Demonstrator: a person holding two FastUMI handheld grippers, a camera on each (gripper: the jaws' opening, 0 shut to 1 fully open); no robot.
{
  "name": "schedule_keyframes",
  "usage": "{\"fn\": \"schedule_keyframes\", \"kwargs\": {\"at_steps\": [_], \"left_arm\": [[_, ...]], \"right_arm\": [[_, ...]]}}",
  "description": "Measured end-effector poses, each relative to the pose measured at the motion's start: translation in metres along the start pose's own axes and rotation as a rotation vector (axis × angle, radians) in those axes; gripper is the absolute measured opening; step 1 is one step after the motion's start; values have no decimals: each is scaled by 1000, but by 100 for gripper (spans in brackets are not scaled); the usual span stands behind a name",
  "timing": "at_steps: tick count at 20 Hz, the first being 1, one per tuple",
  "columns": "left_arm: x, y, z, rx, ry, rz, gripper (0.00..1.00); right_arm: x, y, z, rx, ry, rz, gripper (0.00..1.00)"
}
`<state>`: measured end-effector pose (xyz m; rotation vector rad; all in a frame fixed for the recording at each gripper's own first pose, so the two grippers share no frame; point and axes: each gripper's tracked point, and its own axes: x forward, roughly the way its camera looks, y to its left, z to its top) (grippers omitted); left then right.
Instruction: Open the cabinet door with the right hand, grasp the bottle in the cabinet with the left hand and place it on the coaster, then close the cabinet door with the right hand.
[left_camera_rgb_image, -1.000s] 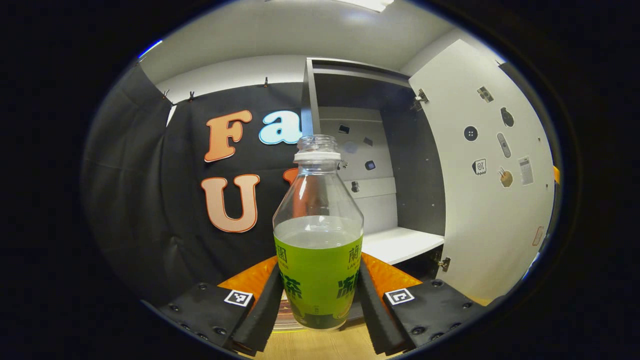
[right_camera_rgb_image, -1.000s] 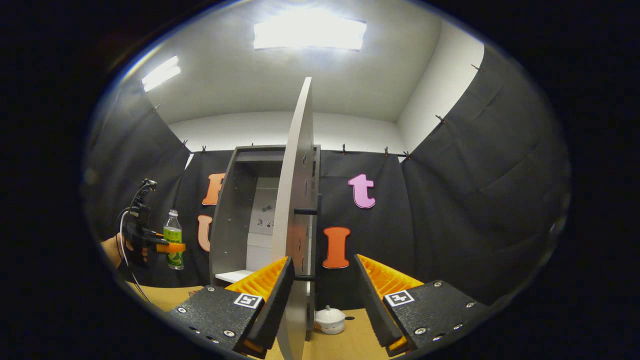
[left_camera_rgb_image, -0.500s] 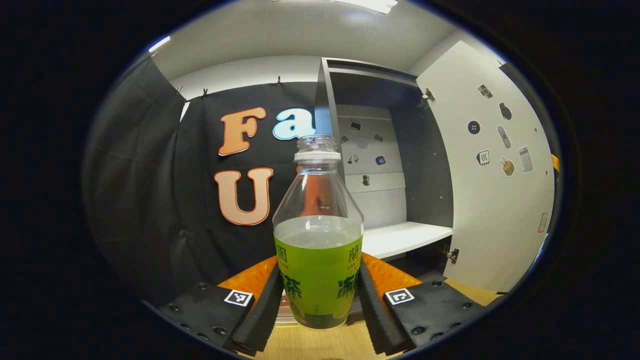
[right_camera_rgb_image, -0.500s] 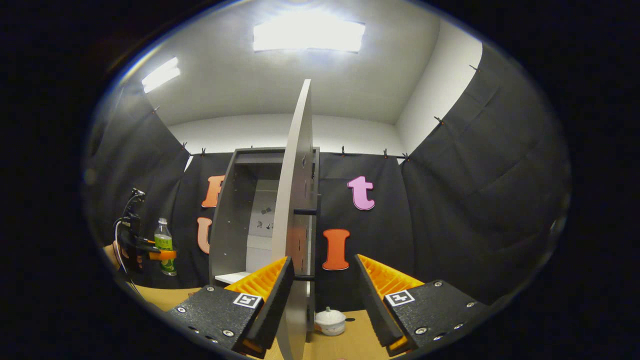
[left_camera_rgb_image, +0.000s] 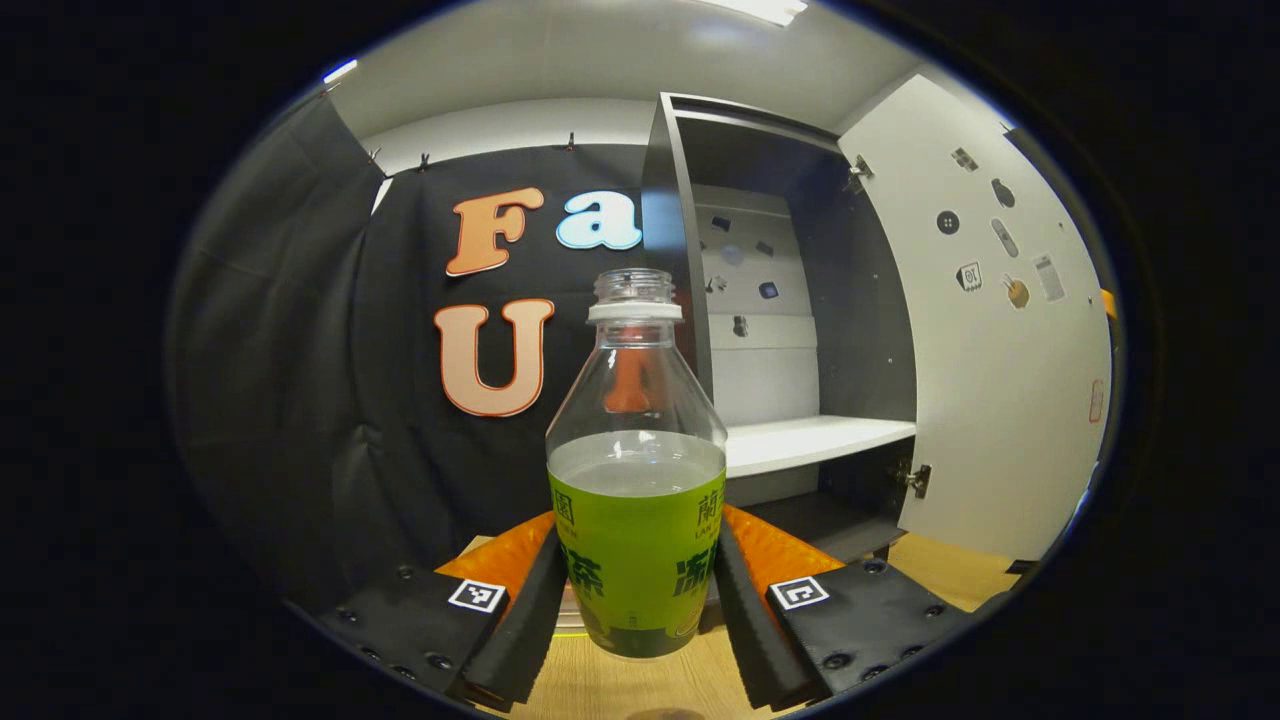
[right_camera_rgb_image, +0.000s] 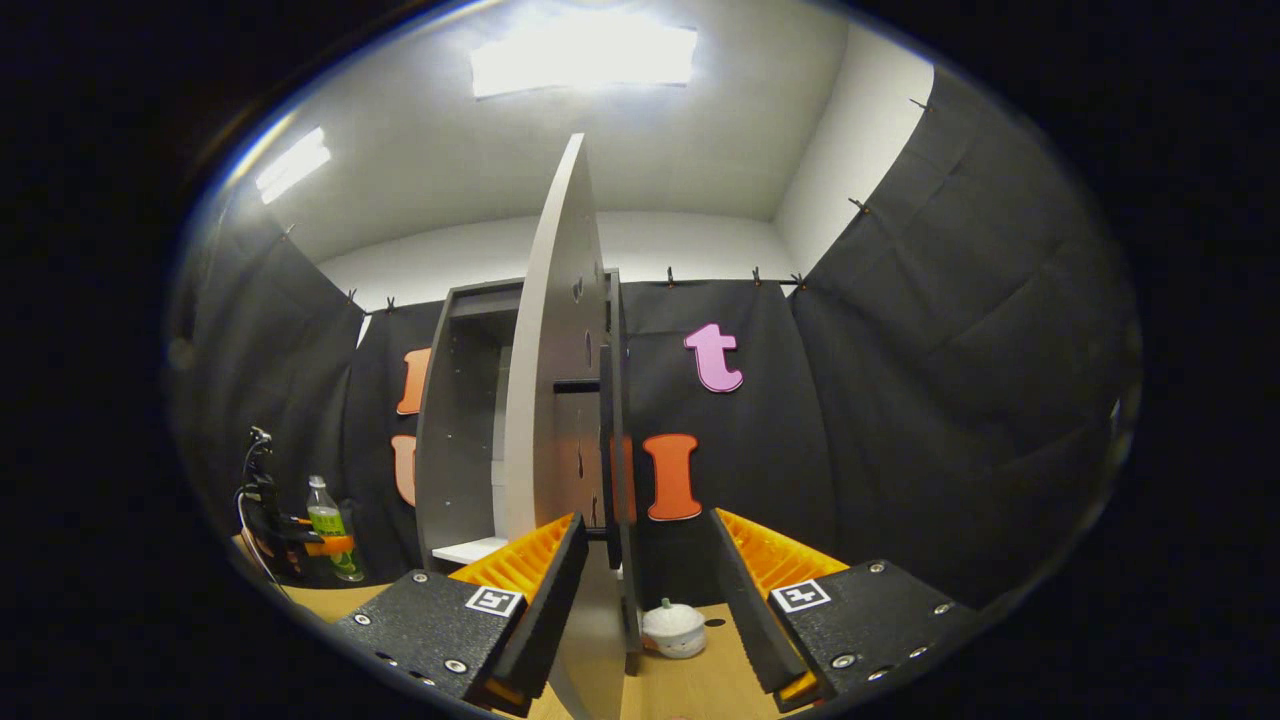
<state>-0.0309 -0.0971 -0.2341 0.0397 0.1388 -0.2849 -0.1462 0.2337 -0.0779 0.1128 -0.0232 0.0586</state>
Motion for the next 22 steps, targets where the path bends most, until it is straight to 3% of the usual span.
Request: {"fn": "schedule_keyframes", "kwargs": {"at_steps": [19,22], "left_arm": [[-36,-22,-148,-112,116,-64,81],[-42,-23,-171,-78,143,-53,82]], "right_arm": [[8,-8,-21,74,24,-1,77],[7,-8,-22,83,18,2,77]]}}
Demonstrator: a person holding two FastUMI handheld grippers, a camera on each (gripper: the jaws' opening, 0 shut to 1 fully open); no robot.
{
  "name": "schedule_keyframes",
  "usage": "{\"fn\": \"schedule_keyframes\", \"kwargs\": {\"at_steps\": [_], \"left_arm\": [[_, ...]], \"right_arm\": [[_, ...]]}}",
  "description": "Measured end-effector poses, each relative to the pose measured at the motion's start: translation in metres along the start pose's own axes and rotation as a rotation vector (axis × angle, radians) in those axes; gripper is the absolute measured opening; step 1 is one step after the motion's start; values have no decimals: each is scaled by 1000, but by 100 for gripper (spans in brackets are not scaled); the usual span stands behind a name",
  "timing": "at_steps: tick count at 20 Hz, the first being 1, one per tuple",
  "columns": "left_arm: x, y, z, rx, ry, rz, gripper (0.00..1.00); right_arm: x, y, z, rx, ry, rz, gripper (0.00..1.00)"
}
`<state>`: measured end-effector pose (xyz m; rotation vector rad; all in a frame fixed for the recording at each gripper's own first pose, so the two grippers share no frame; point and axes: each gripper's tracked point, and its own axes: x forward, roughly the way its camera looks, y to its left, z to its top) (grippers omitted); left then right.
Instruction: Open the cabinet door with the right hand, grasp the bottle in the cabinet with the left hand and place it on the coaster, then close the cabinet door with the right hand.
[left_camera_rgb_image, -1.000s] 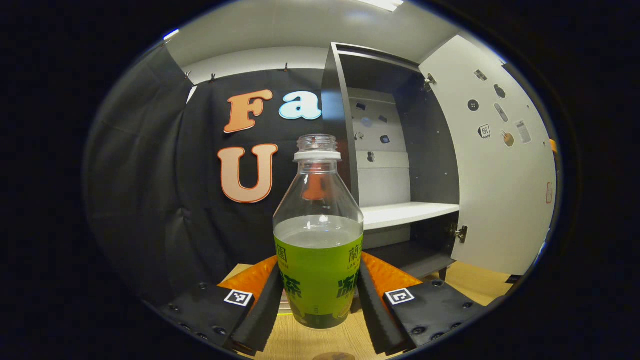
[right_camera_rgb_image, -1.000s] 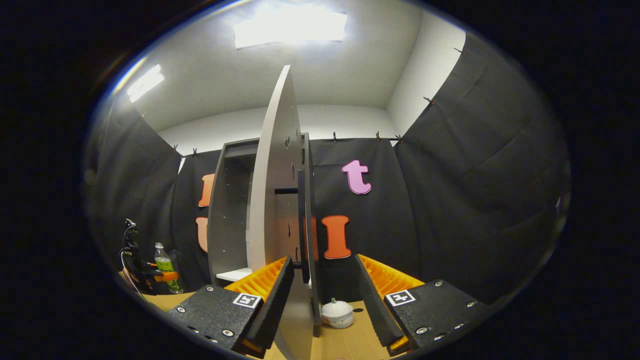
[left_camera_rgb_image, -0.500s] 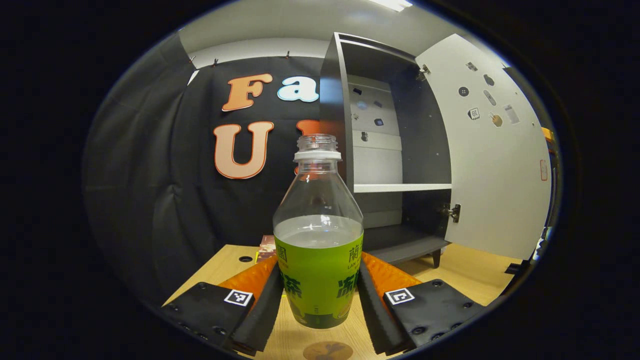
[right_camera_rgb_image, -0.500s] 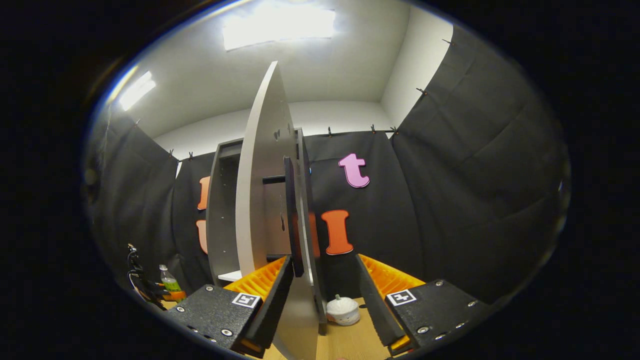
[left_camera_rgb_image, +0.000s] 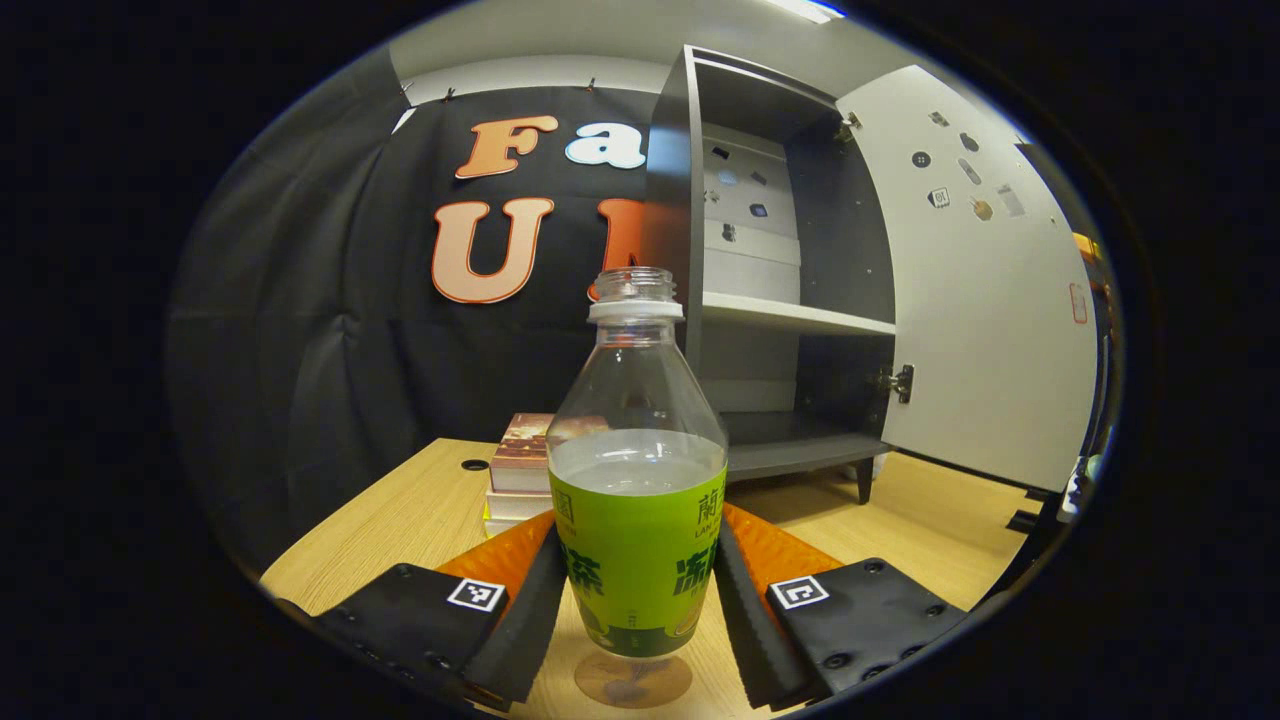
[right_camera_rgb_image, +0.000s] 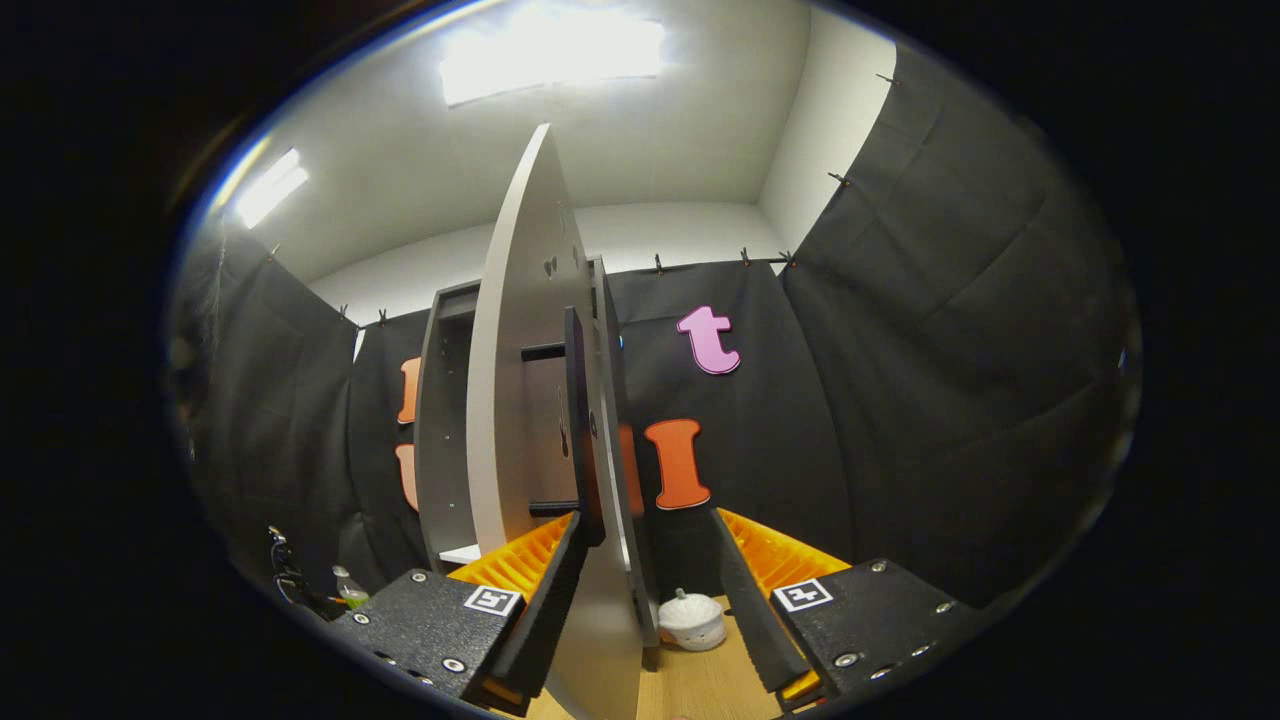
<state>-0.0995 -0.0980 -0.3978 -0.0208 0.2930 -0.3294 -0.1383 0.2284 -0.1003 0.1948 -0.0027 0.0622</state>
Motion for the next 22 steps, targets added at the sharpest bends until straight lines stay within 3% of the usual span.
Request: {"fn": "schedule_keyframes", "kwargs": {"at_steps": [11,18,22], "left_arm": [[-8,-3,-61,-9,72,19,82],[-6,-6,-71,49,57,16,82],[-7,-3,-71,31,33,26,82]], "right_arm": [[0,-2,-2,29,-8,6,77],[1,-2,-4,40,-9,14,77],[2,-3,-5,51,6,13,77]]}}
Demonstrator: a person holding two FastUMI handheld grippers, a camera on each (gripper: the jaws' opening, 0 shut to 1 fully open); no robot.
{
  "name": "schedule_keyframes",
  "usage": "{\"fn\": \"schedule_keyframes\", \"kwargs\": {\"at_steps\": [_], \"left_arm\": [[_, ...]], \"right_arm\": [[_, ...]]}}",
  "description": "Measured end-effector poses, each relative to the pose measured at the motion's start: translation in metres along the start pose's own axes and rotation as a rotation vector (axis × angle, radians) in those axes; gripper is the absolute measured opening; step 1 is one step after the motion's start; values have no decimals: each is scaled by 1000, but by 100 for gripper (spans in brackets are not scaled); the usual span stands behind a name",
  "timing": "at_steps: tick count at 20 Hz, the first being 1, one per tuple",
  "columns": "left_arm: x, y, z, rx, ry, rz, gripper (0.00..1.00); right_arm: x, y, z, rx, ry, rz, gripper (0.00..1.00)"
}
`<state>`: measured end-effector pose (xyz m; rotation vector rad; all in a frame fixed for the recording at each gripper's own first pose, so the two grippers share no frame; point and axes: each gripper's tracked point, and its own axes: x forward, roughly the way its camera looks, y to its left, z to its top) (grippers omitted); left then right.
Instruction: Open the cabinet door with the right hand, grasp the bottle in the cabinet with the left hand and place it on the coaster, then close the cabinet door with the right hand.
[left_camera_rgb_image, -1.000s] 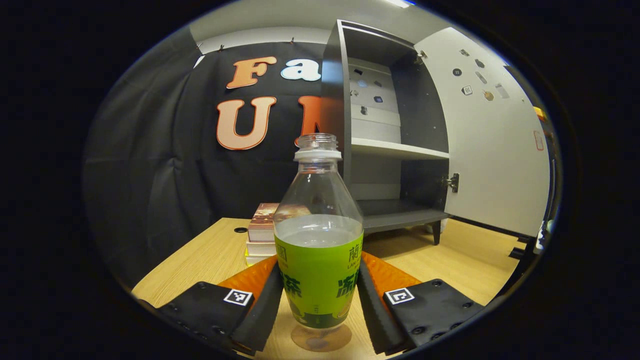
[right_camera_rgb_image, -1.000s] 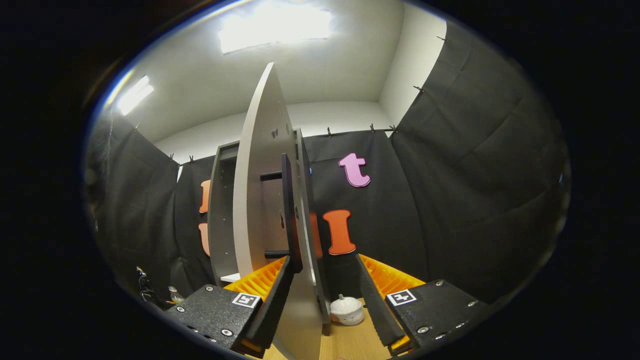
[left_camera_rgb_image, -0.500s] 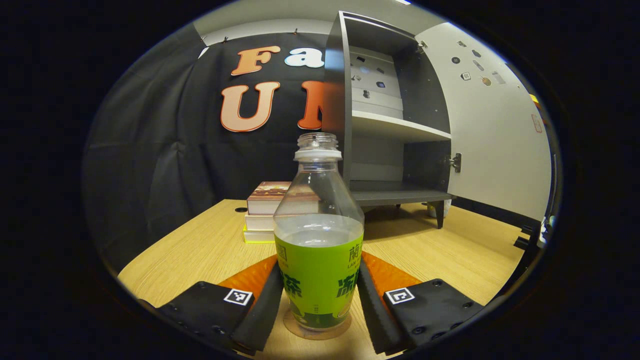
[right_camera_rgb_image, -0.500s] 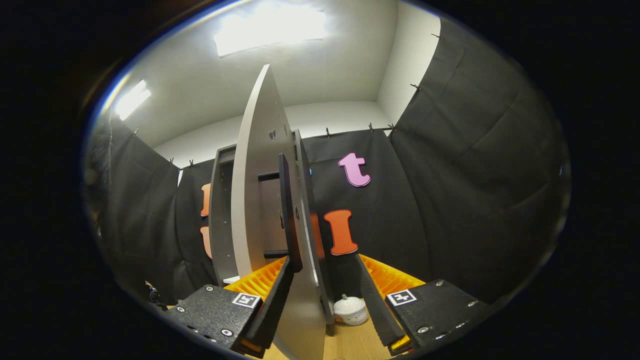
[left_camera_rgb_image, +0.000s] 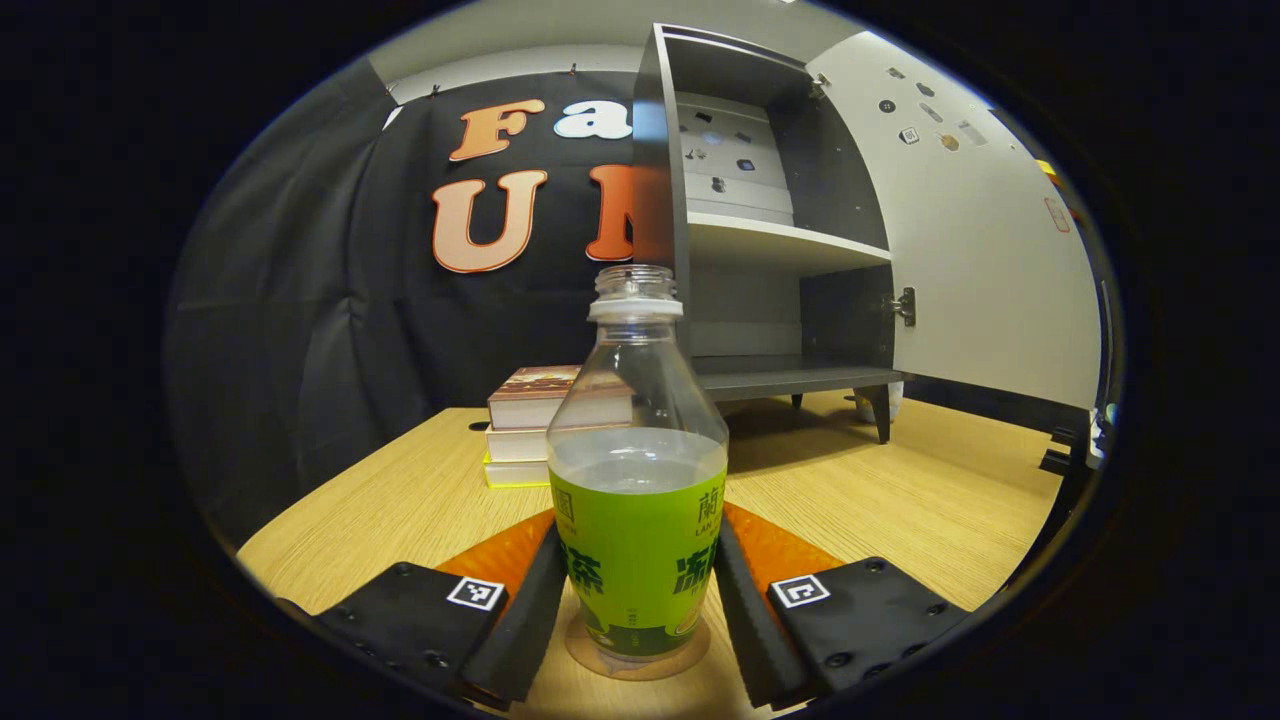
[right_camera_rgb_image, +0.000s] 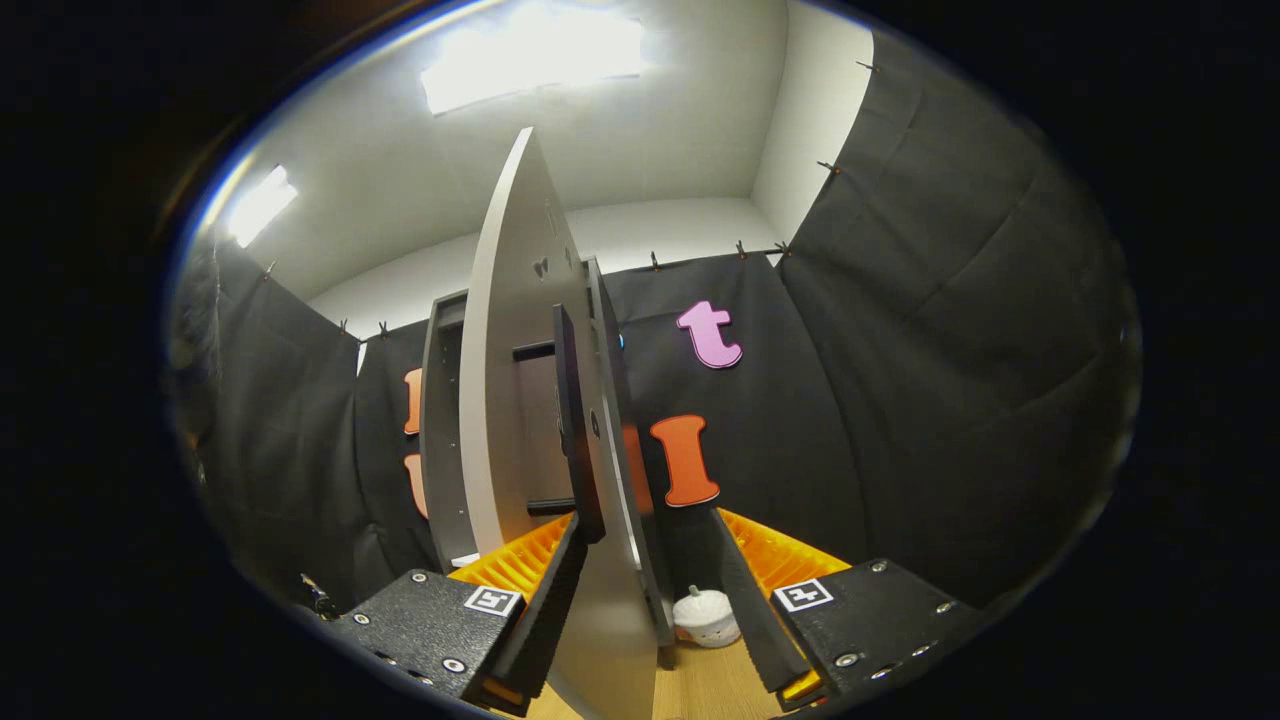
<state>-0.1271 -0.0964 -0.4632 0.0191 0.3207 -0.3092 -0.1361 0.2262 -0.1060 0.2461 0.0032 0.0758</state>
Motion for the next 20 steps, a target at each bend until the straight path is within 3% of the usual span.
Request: {"fn": "schedule_keyframes", "kwargs": {"at_steps": [11,20], "left_arm": [[-9,9,24,11,-27,48,91],[-27,-3,85,59,-112,51,91]], "right_arm": [[0,-1,-3,11,13,7,78],[-9,-1,4,16,10,31,78]]}}
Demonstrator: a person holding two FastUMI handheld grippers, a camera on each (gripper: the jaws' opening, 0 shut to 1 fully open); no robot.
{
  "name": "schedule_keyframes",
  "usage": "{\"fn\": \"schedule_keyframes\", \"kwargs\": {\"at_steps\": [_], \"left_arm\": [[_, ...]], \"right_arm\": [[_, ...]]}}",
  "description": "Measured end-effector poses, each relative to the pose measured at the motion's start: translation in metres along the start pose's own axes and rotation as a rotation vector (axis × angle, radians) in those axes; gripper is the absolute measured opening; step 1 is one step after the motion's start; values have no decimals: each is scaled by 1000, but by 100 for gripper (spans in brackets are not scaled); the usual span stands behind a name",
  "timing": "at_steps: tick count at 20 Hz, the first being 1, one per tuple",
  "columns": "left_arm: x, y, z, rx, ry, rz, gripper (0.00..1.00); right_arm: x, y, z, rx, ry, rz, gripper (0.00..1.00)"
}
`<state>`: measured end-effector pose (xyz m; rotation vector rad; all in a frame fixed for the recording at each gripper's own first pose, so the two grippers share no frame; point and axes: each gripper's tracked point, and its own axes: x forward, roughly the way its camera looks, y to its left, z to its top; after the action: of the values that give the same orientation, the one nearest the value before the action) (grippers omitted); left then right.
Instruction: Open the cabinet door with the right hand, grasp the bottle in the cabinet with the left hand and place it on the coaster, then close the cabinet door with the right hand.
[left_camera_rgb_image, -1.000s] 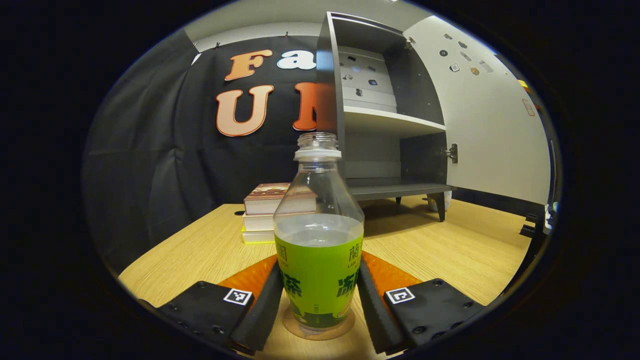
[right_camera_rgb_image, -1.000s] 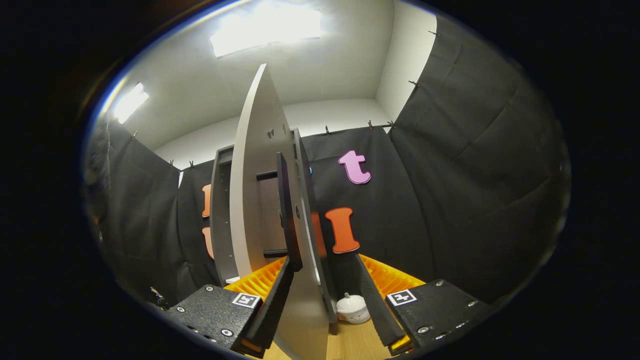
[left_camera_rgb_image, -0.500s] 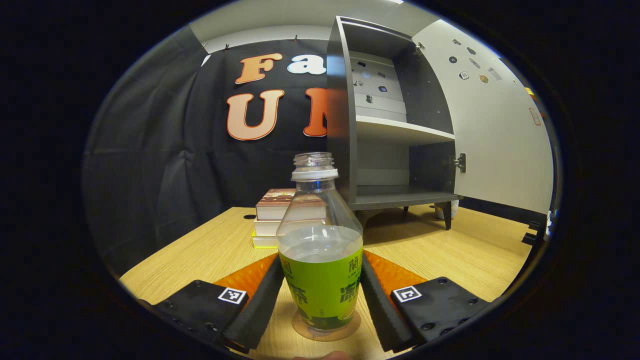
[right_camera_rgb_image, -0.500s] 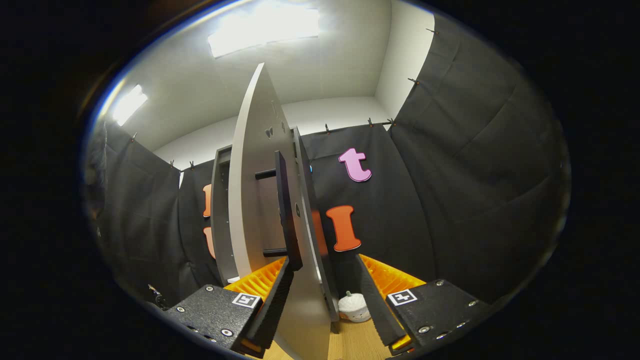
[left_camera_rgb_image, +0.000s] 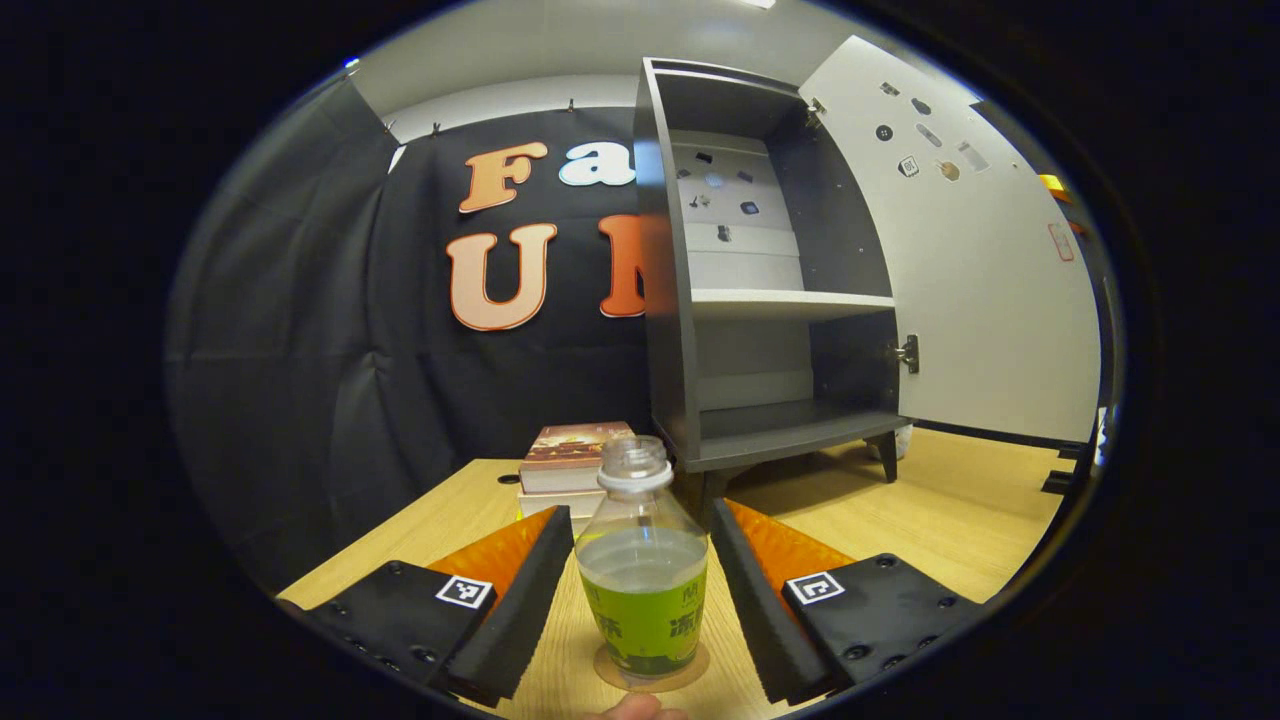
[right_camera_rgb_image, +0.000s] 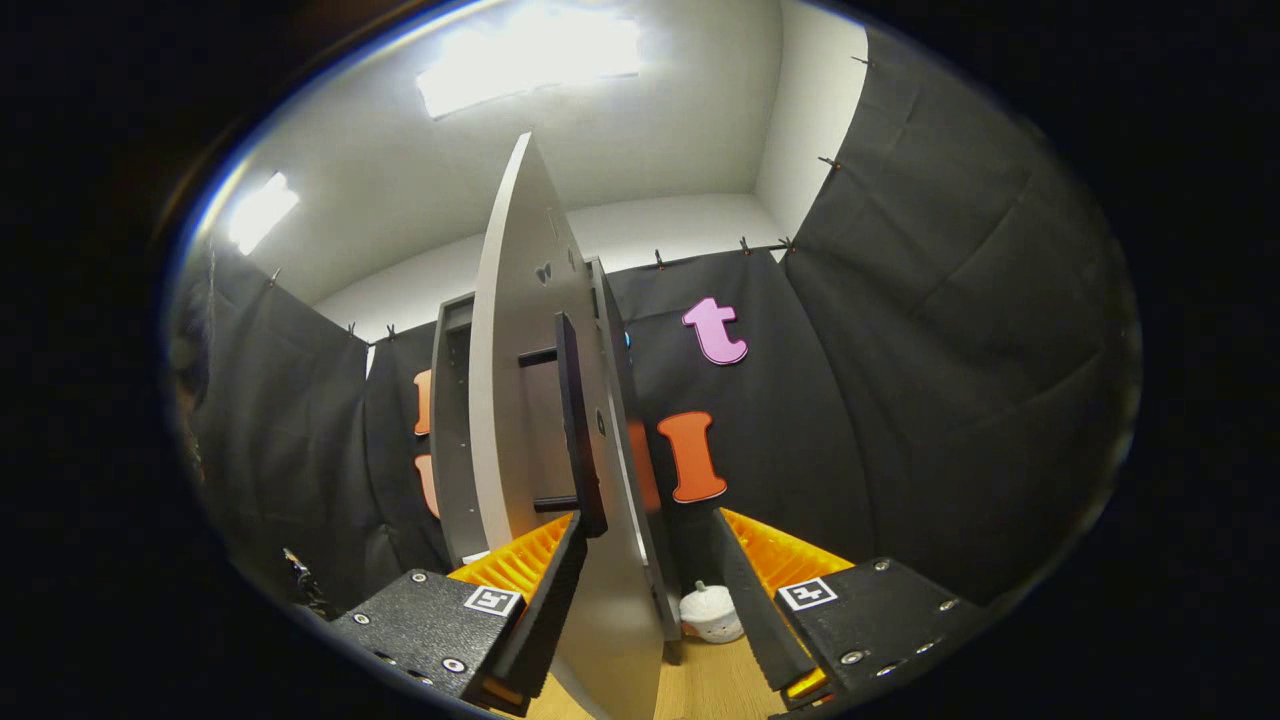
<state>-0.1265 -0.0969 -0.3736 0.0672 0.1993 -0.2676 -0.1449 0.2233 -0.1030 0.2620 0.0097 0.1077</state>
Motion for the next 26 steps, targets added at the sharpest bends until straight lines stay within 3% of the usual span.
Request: {"fn": "schedule_keyframes", "kwargs": {"at_steps": [8,9,10,18,20,26], "left_arm": [[-7,0,62,-27,-58,-39,92],[-6,-1,68,-40,-58,-50,91],[-6,-2,72,-50,-57,-55,91],[3,-2,117,-39,-94,-51,92],[5,-9,121,-53,-107,-61,91],[8,-16,124,-73,-105,-67,92]], "right_arm": [[-11,-16,15,36,-28,-11,78],[-8,-18,12,52,-6,-14,86],[-7,-19,9,69,17,-10,79],[8,-17,3,137,123,60,81],[12,-25,-8,165,162,48,81],[19,-14,18,218,114,119,81]]}}
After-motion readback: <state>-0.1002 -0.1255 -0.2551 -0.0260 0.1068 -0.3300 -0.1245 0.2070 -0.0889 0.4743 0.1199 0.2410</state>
